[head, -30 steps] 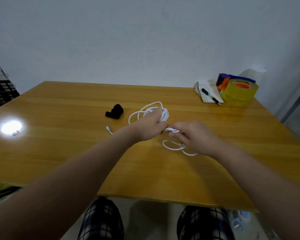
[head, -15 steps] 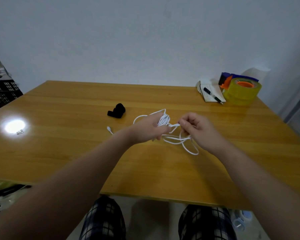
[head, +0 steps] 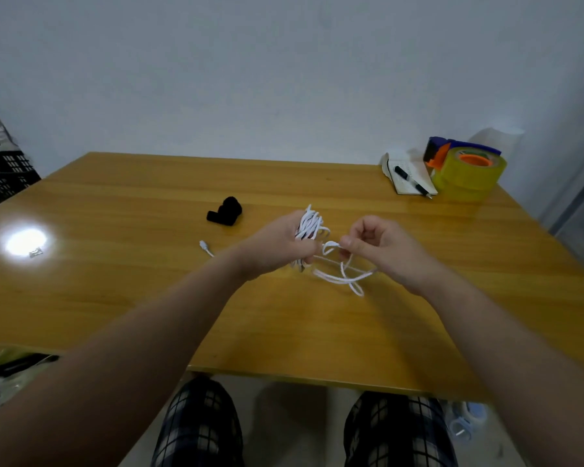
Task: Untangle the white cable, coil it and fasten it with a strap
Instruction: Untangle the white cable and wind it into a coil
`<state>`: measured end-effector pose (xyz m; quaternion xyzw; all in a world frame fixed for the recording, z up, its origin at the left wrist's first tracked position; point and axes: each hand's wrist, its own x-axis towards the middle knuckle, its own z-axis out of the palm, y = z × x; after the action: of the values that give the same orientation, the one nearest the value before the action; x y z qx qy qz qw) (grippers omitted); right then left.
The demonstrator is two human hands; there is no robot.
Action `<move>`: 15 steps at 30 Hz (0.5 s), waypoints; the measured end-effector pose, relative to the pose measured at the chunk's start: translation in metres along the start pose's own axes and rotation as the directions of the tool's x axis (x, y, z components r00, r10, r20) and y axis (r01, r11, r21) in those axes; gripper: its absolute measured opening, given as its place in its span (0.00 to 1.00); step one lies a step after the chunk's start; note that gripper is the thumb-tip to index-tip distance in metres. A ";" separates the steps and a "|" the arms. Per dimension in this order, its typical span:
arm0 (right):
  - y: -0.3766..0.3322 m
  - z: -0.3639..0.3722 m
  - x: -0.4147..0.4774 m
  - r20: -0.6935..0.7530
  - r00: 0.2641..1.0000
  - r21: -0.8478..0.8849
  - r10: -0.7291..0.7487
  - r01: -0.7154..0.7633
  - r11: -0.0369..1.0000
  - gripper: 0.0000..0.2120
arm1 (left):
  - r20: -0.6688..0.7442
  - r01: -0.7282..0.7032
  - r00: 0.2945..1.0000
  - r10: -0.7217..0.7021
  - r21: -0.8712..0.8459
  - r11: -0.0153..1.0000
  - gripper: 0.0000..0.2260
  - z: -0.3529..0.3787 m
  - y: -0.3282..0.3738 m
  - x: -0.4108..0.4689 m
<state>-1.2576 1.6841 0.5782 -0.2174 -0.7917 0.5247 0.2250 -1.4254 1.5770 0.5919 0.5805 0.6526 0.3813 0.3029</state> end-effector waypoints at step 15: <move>0.000 0.019 0.004 -0.298 0.947 0.182 -0.122 0.182 0.966 0.04 | -0.043 -0.095 0.995 0.093 -0.061 0.994 0.07 0.000 0.006 0.006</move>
<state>-1.2717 1.6726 0.5722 -0.2040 -0.7066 0.5485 0.3979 -1.4230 1.5834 0.5975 0.5929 0.6181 0.4273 0.2896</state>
